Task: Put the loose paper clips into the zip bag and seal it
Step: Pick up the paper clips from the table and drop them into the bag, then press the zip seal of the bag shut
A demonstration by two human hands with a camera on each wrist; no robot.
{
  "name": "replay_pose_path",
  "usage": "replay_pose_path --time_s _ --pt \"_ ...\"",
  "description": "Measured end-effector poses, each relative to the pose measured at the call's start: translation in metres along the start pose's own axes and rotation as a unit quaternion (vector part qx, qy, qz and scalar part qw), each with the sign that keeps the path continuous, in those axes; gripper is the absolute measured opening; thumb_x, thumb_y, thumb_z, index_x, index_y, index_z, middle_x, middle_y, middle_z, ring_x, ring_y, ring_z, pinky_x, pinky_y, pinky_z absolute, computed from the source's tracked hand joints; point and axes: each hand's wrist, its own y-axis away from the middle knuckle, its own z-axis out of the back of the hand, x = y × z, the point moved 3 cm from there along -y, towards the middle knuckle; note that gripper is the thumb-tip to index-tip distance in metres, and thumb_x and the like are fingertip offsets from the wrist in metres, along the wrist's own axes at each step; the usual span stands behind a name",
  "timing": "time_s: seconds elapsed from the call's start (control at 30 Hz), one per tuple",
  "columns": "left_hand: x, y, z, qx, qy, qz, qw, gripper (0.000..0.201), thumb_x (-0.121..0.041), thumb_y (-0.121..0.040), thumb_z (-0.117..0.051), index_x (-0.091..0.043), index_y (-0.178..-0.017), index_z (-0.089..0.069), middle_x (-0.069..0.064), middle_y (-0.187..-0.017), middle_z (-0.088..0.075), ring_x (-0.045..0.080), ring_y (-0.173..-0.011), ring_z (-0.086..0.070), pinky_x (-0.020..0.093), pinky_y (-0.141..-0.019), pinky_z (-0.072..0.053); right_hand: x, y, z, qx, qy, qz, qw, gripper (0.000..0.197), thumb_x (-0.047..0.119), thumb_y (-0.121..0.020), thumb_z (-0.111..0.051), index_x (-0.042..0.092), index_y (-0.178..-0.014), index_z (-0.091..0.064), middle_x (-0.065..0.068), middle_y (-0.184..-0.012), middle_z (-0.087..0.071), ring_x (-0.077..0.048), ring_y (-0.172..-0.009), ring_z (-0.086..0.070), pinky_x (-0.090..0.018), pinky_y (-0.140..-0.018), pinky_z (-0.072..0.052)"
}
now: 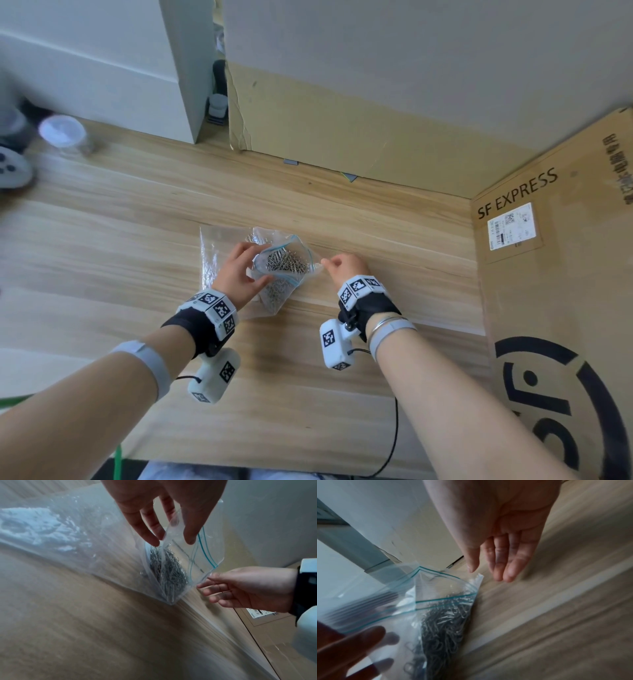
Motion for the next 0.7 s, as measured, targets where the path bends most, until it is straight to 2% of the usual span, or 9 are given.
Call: replay_pose_path --time_s 0.03,0.13,0.23,0.33,0.47,0.57,0.63,0.7 --pt "0.000 0.000 0.000 0.001 -0.001 0.002 1.000 0.054 -0.007 -0.073 -0.070 -0.012 -0.123 -0.049 -0.002 -0.111 -0.038 0.017 -0.088 -0.047 0.002 -0.063 -0.047 0.001 0.001 -0.004 0.011 -0.006 -0.003 1.000 0.033 0.038 -0.092 -0.047 0.012 -0.097 -0.067 -0.005 -0.095 -0.070 -0.024 -0.090 -0.066 -0.036 -0.085 -0.053" --pt "-0.002 0.001 0.001 0.003 0.004 0.007 1.000 0.054 -0.006 -0.073 -0.070 -0.012 -0.123 -0.049 -0.002 -0.112 -0.037 0.018 -0.089 -0.047 0.003 -0.064 -0.048 0.007 0.002 -0.011 -0.001 -0.044 0.007 0.999 0.026 0.025 -0.092 -0.046 0.010 -0.089 -0.067 -0.008 -0.096 -0.071 -0.026 -0.083 -0.065 -0.036 -0.077 -0.054" --pt "-0.009 0.001 0.003 -0.006 0.014 0.002 1.000 0.055 -0.005 -0.071 -0.072 -0.011 -0.122 -0.050 -0.002 -0.112 -0.038 0.018 -0.088 -0.048 0.003 -0.064 -0.048 0.019 0.008 -0.002 -0.049 -0.059 0.045 0.996 0.024 0.010 -0.090 -0.040 0.007 -0.087 -0.063 -0.010 -0.086 -0.067 -0.024 -0.072 -0.056 -0.029 -0.062 -0.044" --pt "-0.021 0.002 0.004 -0.028 0.041 0.000 0.999 0.057 -0.005 -0.070 -0.073 -0.010 -0.121 -0.050 -0.001 -0.111 -0.041 0.018 -0.085 -0.049 0.004 -0.060 -0.048 0.034 0.017 0.012 -0.080 -0.107 0.103 0.986 0.021 0.011 -0.091 -0.038 0.010 -0.079 -0.055 -0.011 -0.078 -0.064 -0.030 -0.076 -0.061 -0.038 -0.069 -0.050" --pt "-0.041 0.001 0.004 -0.056 0.107 0.018 0.993 0.062 -0.007 -0.067 -0.076 -0.013 -0.121 -0.046 0.000 -0.112 -0.045 0.017 -0.085 -0.050 0.011 -0.059 -0.051 0.052 0.036 0.034 -0.072 -0.178 0.155 0.969 0.018 0.012 -0.090 -0.039 0.012 -0.078 -0.052 0.004 -0.063 -0.050 -0.023 -0.068 -0.051 -0.046 -0.077 -0.053" --pt "-0.059 0.002 0.003 -0.072 0.147 0.017 0.986 0.065 -0.007 -0.066 -0.076 -0.017 -0.120 -0.042 -0.003 -0.113 -0.043 0.013 -0.084 -0.051 0.008 -0.059 -0.049 0.063 0.048 0.052 -0.038 -0.191 0.188 0.963 0.018 0.016 -0.092 -0.039 0.016 -0.077 -0.050 0.003 -0.067 -0.050 -0.019 -0.071 -0.049 -0.041 -0.076 -0.050" --pt "-0.070 0.001 0.000 -0.072 0.175 0.007 0.982 0.065 -0.008 -0.066 -0.077 -0.022 -0.117 -0.039 -0.003 -0.114 -0.044 0.007 -0.084 -0.051 0.008 -0.060 -0.048 0.067 0.055 0.059 -0.016 -0.183 0.203 0.962 0.020 0.018 -0.093 -0.040 0.019 -0.073 -0.046 0.000 -0.071 -0.049 -0.017 -0.069 -0.046 -0.034 -0.069 -0.043" --pt "-0.077 -0.001 -0.005 -0.068 0.197 0.006 0.978 0.067 -0.006 -0.065 -0.077 -0.019 -0.118 -0.038 -0.003 -0.111 -0.044 0.006 -0.083 -0.052 0.010 -0.061 -0.050 0.068 0.061 0.061 0.004 -0.200 0.205 0.958 0.020 0.024 -0.093 -0.043 0.021 -0.073 -0.043 0.002 -0.069 -0.046 -0.012 -0.064 -0.042 -0.027 -0.065 -0.036"
